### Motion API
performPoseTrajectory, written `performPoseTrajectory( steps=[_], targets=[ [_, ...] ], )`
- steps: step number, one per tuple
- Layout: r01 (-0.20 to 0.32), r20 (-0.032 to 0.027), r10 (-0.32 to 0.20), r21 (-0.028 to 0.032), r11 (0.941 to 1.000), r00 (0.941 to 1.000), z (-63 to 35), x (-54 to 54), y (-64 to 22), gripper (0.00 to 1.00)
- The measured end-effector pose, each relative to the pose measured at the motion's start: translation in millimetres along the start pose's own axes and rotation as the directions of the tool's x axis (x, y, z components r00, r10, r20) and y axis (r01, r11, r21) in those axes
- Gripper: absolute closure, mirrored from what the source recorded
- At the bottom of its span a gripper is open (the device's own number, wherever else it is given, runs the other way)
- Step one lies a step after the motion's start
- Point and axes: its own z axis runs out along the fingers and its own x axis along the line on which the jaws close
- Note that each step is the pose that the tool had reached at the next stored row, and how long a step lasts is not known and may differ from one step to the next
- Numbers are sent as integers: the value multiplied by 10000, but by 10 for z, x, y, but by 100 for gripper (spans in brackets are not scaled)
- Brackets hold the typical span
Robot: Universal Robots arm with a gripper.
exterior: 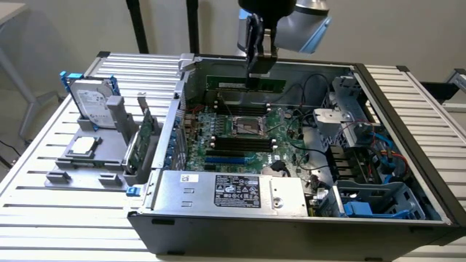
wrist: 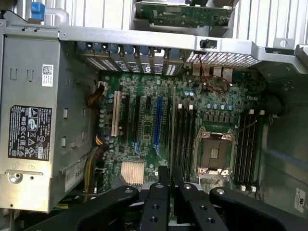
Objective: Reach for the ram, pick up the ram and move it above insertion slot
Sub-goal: 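Pick up the ram and move it above insertion slot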
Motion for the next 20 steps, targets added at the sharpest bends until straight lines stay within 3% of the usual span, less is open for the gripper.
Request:
performPoseTrajectory(
  steps=[13,20],
  targets=[
    [-287,12,287,-1,9996,9996,84,-72,-187,86],
    [-299,13,299,2,9996,9996,84,-88,-204,86]
  ],
)
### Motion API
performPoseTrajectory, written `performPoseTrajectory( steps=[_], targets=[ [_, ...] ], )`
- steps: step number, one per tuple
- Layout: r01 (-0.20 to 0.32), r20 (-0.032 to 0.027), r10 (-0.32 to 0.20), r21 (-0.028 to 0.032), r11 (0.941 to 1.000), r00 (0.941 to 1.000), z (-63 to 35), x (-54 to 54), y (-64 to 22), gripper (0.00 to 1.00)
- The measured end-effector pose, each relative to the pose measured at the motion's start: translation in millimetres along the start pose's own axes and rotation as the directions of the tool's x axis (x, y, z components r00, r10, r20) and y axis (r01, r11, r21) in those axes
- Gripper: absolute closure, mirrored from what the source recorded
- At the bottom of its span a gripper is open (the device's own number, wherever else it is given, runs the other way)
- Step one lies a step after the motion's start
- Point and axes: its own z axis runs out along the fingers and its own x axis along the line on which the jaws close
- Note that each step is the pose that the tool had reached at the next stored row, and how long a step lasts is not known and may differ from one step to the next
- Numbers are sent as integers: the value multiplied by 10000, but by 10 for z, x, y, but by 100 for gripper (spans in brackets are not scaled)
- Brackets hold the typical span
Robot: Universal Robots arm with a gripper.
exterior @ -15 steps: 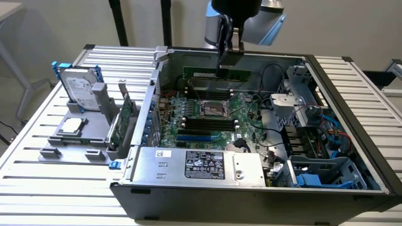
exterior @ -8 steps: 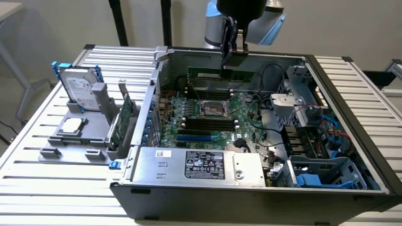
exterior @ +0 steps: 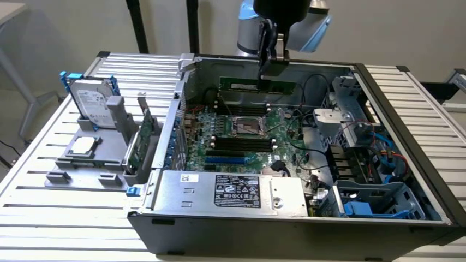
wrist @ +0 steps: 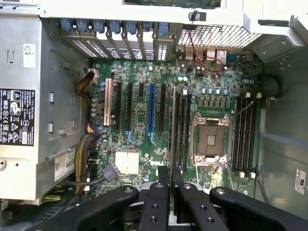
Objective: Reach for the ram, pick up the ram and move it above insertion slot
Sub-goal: 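Pick up the ram and move it above insertion slot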
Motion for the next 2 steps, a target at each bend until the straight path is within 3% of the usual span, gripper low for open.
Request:
performPoseTrajectory(
  steps=[2],
  targets=[
    [0,1,0,0,10000,10000,0,0,0,86]
  ],
)
